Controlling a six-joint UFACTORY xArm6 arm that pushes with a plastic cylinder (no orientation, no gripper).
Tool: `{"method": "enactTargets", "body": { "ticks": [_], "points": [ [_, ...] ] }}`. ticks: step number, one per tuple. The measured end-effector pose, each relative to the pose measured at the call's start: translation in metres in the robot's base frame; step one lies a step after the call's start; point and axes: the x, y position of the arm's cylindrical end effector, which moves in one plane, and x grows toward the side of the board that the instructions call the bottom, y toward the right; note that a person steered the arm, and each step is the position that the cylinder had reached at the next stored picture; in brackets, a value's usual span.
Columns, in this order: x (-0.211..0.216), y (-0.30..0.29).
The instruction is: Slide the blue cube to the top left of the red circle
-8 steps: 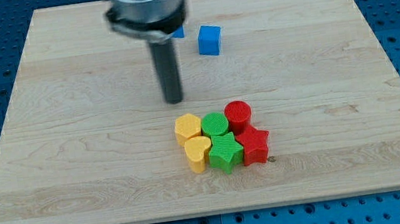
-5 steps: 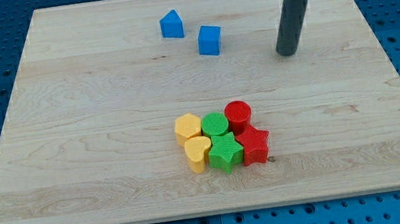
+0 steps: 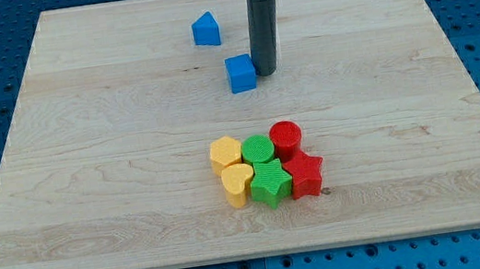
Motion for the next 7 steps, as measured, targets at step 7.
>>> {"method": "enactTargets", "body": {
  "ticks": [7],
  "points": [
    [0.048, -0.017]
  ]
}}
